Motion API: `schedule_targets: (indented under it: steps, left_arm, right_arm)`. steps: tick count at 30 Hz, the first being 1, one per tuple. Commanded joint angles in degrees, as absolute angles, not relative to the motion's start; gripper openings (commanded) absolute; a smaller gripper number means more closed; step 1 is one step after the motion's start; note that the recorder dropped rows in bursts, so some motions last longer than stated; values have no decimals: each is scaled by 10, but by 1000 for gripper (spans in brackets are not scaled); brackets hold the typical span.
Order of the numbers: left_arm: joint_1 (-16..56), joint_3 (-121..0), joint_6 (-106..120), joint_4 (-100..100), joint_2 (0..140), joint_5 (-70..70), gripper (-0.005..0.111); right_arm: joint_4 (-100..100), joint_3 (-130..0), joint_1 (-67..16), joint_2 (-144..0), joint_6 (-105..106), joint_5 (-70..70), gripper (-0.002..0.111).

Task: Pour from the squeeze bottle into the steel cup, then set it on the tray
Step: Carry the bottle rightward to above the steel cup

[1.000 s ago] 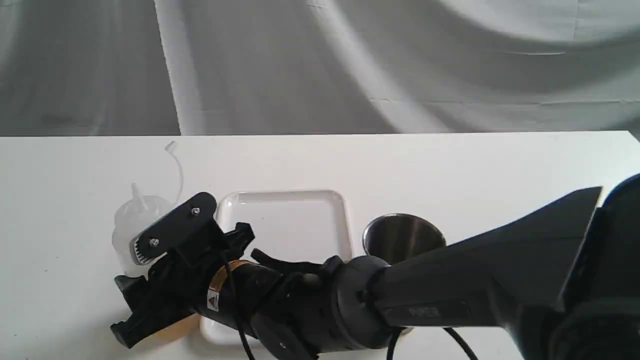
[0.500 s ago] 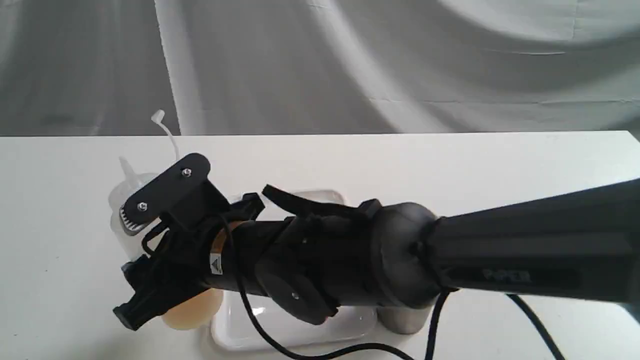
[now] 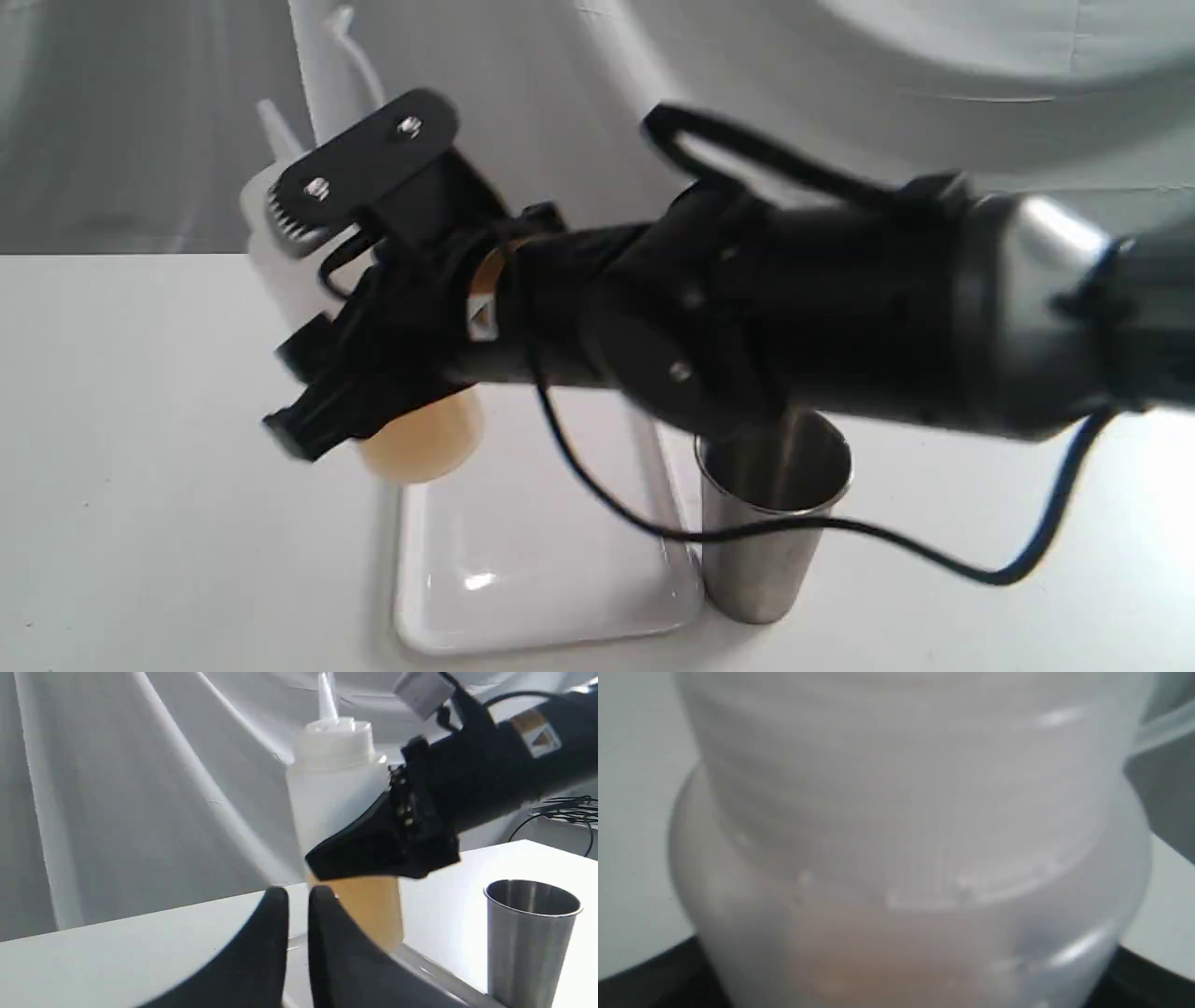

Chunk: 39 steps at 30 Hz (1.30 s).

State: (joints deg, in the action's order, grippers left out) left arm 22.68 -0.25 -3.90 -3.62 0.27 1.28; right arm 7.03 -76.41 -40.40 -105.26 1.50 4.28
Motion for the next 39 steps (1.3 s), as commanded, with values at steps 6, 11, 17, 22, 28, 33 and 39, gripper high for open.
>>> schedule_targets:
  steps: [6, 11, 17, 22, 28, 33, 39]
  left_arm:
    - [226, 0, -39, -39, 0, 7, 8]
    - [226, 0, -39, -39, 0, 7, 8]
    - [226, 0, -39, -39, 0, 7, 8]
    - [226, 0, -39, -39, 0, 7, 8]
    - [226, 0, -39, -39, 0, 7, 8]
    - [226, 0, -39, -39, 0, 7, 8]
    - [226, 0, -39, -39, 0, 7, 8]
  right_arm:
    - [95, -765, -305, -916, 55, 165, 0]
    - [187, -765, -279, -857, 60, 288, 0]
    - [223, -761, -243, -806, 61, 396, 0]
    - [238, -708, -214, -750, 78, 399, 0]
    - [289, -611, -211, -700, 79, 413, 0]
    - [335, -550, -211, -695, 79, 413, 0]
    - [370, -518, -211, -695, 81, 408, 0]
